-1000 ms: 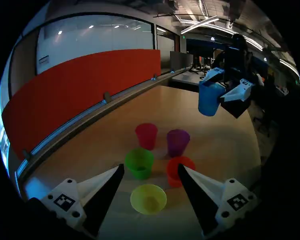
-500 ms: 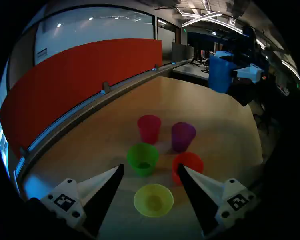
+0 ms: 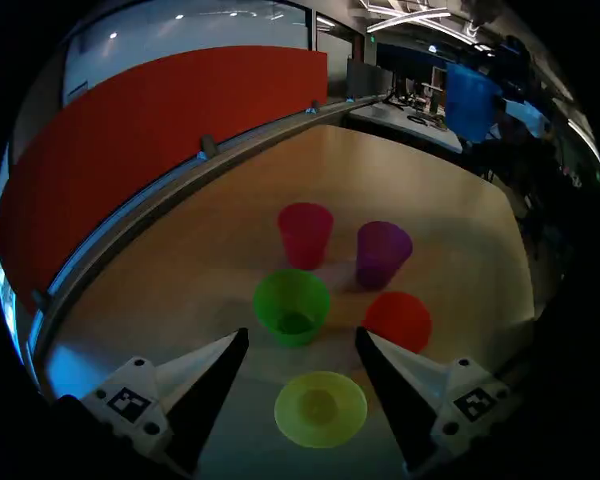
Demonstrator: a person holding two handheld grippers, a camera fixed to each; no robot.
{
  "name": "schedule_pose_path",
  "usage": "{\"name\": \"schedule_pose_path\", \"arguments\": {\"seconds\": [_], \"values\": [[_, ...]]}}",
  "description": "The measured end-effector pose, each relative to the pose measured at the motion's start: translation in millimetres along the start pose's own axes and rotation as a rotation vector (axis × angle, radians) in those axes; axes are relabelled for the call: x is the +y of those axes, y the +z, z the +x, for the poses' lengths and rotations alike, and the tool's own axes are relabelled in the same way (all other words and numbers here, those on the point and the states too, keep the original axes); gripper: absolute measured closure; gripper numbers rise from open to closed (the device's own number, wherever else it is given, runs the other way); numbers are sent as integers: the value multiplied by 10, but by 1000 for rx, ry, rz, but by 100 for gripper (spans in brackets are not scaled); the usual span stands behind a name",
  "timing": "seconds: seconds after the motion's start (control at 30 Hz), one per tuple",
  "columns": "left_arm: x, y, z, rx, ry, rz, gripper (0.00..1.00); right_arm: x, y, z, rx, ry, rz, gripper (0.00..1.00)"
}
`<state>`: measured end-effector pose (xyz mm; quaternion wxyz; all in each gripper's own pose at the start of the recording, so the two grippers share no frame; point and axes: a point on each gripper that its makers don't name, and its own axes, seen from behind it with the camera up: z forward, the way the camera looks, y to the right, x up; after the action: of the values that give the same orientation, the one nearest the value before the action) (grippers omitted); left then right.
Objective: Pour water
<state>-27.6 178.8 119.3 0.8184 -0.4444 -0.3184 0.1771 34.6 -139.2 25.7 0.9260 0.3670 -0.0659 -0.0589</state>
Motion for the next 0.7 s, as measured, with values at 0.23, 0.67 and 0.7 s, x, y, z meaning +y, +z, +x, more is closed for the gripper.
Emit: {"name": "schedule_pose_path", "arguments": {"seconds": [0.23,0.67,0.7], "values": [[-38,148,-5,-39,-14,-3,0,65,-9,-58,-5,5,-7,9],[-20,395,-77,-104,-20,-15,1,174,-34,-110,-9,10,-16,9],[-23,410,-76,-106,-23,-15,0,179,-36,-115,-10,11,-16,9]]}}
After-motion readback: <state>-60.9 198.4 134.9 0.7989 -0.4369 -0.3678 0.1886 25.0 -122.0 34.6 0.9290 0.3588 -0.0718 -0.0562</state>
